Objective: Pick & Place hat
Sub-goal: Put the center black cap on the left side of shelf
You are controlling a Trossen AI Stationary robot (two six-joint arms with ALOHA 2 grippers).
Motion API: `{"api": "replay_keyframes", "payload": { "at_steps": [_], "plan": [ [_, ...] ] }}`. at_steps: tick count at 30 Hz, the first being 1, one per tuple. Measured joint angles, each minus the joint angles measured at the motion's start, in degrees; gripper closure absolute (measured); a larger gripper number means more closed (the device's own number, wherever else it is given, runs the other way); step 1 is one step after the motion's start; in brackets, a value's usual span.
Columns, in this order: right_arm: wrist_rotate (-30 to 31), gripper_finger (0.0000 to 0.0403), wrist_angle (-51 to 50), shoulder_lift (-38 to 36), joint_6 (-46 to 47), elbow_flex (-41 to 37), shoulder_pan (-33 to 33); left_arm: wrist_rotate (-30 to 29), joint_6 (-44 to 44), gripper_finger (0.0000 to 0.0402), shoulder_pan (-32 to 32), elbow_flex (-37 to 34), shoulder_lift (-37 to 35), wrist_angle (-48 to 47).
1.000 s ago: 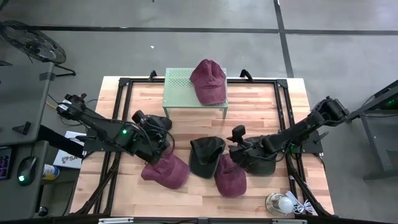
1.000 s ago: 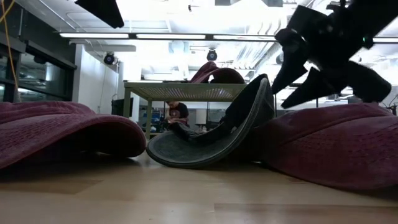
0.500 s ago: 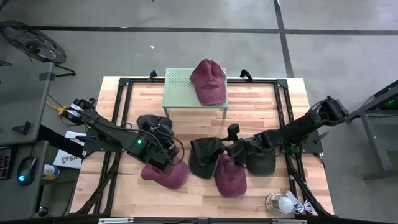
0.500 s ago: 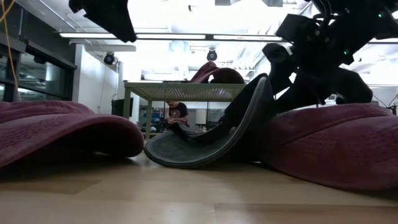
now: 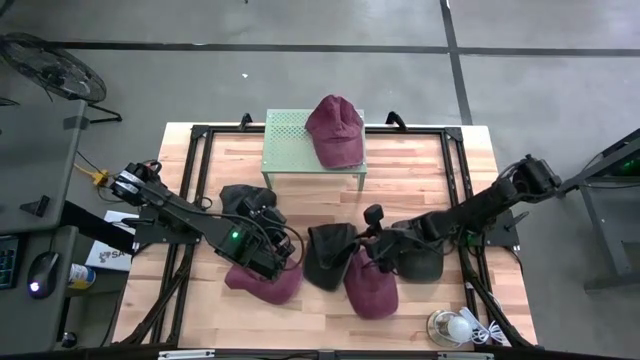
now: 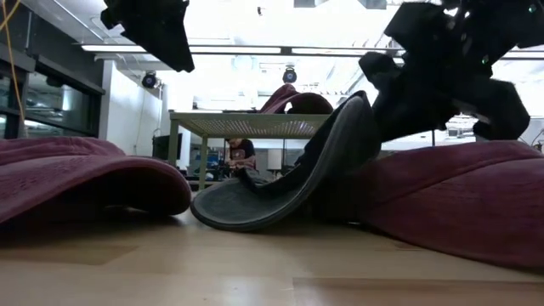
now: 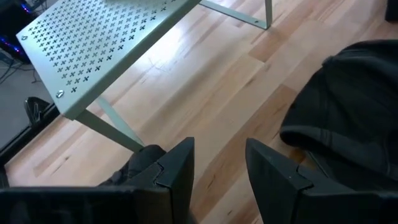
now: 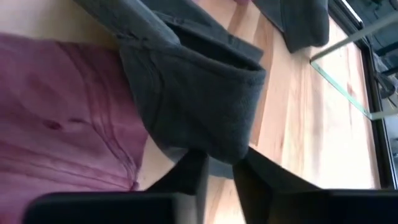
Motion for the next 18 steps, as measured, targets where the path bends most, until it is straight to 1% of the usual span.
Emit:
{"api": "replay_keyframes", "payload": {
  "at_steps": [2,3,5,7,11,18],
  "plan": [
    [-0.77,0.0389,-0.05,-0.03,0.21,0.64,0.46,-0.05,0.04,0.0261,0.0,0.0,0.0,-0.04],
    [-1.09,0.0395,-0.16,-0.04,0.45,1.02,0.66,-0.05,0.04,0.0261,0.0,0.0,0.0,-0.07],
    [-0.63,0.0395,-0.41,-0.04,2.38,1.96,1.02,-0.07,0.07,0.0261,0.0,0.0,0.0,-0.07],
    [1.17,0.0398,-1.93,-0.07,4.25,3.45,1.44,-0.07,0.23,0.0261,0.0,0.0,0.0,-0.09],
    [5.88,0.04,-8.25,-0.13,6.94,7.96,2.49,-0.12,1.49,0.0261,0.02,0.0,0.0,-0.07],
    [11.08,0.0402,-18.69,-0.2,11.21,16.57,3.36,-1.27,2.0,0.0261,0.04,0.0,0.0,0.58]
  ]
}}
